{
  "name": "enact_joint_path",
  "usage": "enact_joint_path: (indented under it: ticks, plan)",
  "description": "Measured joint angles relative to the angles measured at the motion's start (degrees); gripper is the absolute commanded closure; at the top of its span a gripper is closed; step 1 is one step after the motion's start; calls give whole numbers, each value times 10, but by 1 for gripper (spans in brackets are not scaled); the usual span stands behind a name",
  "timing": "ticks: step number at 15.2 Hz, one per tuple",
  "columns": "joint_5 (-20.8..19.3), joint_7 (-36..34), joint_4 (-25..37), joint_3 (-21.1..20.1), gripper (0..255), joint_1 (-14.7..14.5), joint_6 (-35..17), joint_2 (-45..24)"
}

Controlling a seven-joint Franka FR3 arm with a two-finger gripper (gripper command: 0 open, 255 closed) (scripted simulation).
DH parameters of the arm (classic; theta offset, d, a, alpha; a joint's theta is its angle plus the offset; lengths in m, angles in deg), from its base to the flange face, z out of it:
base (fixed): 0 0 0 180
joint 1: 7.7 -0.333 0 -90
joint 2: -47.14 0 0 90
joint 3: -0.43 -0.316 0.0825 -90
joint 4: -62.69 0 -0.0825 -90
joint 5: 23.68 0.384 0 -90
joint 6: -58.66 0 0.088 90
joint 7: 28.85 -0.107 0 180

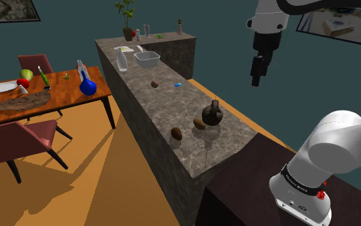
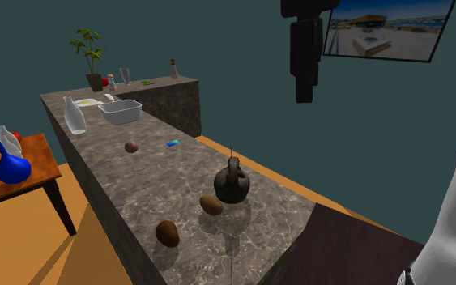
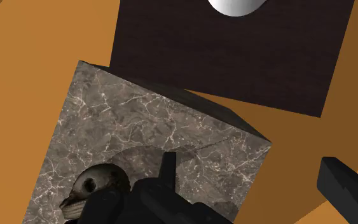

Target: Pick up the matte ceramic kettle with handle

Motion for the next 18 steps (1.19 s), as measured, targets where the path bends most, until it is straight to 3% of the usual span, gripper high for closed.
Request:
enact_joint_path:
  ticks: [5, 18]
  plan:
    - [-1, -22, -2, 5, 0, 16, -49, -49]
    - [-4, -113, 35, 31, 0, 74, -251, -294]
